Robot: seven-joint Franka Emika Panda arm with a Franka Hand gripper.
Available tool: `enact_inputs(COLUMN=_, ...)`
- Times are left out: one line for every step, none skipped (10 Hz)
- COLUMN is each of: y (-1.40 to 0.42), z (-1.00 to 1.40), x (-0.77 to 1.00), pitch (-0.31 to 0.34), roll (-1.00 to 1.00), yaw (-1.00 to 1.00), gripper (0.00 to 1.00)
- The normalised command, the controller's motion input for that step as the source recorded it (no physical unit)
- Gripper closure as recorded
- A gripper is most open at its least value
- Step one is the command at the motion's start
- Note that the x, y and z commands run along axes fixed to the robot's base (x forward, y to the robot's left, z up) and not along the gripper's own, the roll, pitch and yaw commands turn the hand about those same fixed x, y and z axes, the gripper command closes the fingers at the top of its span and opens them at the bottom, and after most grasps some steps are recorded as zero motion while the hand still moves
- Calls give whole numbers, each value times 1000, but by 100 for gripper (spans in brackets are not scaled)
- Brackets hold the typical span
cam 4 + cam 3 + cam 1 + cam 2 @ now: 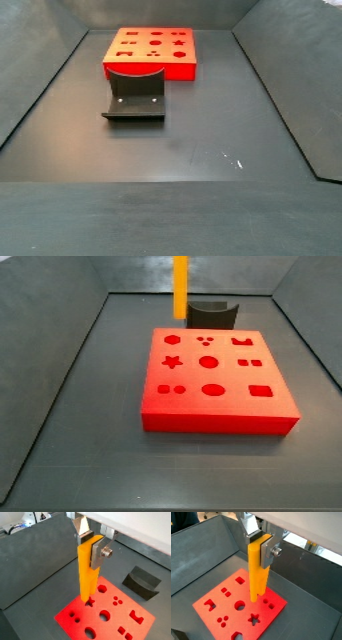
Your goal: Insert the square-circle object.
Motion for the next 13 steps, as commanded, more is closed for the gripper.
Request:
enact_inputs(y=0, z=0, x=171, pitch=41, roll=47, yaw=-157, gripper=100)
enact_inputs(y=-103, z=-57, x=0, pitch=24, roll=0, yaw=-986, gripper=100)
enact_inputs(y=-54, z=-143, x=0, pitch=0, roll=0, yaw=-1000, gripper=100)
enact_inputs(y=-40, z=-160, x=0, pitch=0, roll=0, yaw=-1000, gripper=100)
enact_inputs(y=-20, z=-169, x=0, pitch=0, roll=0, yaw=-1000, gripper=100)
enact_inputs(y=-11, z=-174, x=0, pitch=0, roll=0, yaw=-1000, gripper=100)
enact_inputs(y=0, z=-237, x=0, pitch=0, roll=0, yaw=-1000, gripper=100)
enact_inputs(y=0, z=-300, x=0, pitch=34, roll=-23, yaw=-1000, gripper=100)
enact_inputs(y=0, z=-300, x=0, pitch=39, roll=-21, yaw=-1000, gripper=100)
enact_inputs(y=0, z=-303, x=0, pitch=37, roll=-19, yaw=-1000, gripper=100)
enact_inputs(y=-14, z=-643, x=0, pitch=31, roll=16, yaw=-1000, gripper=100)
enact_inputs(y=-46, z=-637, x=0, pitch=14, roll=43, yaw=-1000, gripper=100)
enact_inputs(y=-74, z=-614, x=0, pitch=3, roll=63, yaw=-1000, gripper=100)
